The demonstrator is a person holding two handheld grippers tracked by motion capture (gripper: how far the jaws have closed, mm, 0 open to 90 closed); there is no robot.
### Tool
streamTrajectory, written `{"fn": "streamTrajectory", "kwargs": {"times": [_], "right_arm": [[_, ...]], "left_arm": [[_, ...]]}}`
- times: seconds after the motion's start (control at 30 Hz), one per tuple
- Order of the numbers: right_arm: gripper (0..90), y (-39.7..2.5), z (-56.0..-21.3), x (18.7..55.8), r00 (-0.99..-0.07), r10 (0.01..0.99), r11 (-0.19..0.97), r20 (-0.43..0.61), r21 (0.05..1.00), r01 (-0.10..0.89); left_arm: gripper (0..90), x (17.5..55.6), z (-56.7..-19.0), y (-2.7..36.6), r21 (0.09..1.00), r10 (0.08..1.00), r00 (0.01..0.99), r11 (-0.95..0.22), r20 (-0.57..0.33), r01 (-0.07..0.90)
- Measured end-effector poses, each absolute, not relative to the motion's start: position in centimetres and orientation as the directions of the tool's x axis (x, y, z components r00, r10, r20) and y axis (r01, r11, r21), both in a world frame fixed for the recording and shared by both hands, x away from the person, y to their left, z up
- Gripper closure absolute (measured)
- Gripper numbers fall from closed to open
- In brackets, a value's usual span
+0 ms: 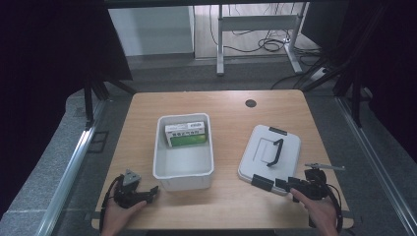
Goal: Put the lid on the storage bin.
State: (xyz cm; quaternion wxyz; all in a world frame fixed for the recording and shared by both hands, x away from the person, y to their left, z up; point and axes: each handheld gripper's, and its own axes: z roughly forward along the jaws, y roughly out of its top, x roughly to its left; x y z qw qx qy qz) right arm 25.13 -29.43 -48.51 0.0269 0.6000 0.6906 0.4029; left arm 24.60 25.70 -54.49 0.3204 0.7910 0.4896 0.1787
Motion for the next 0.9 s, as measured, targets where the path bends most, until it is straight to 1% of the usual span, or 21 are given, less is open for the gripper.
{"fn": "streamTrajectory", "kwargs": {"times": [0.1, 0.13, 0.3, 0.73, 0.9], "right_arm": [[35.0, -29.2, -48.2, 25.0, -0.280, 0.853, -0.047, 0.439, 0.600, 0.798], [36.8, -29.1, -48.2, 24.9, -0.271, 0.865, -0.051, 0.423, 0.611, 0.790], [36.9, -29.0, -48.2, 25.0, -0.261, 0.867, -0.060, 0.424, 0.610, 0.790], [37.0, -27.8, -48.3, 25.6, -0.283, 0.865, -0.023, 0.415, 0.596, 0.802], [37.0, -27.8, -48.0, 25.6, -0.278, 0.874, -0.021, 0.398, 0.601, 0.799]], "left_arm": [[12.8, 24.6, -54.5, 25.7, 0.682, 0.889, 0.457, -0.315, -0.032, 0.660], [12.7, 24.6, -54.5, 25.7, 0.682, 0.888, 0.458, -0.317, -0.031, 0.660], [12.5, 24.7, -54.5, 25.7, 0.682, 0.887, 0.461, -0.319, -0.031, 0.659], [12.1, 24.8, -54.5, 25.7, 0.681, 0.884, 0.466, -0.322, -0.031, 0.657], [12.2, 24.8, -54.5, 25.7, 0.681, 0.884, 0.466, -0.322, -0.032, 0.657]]}}
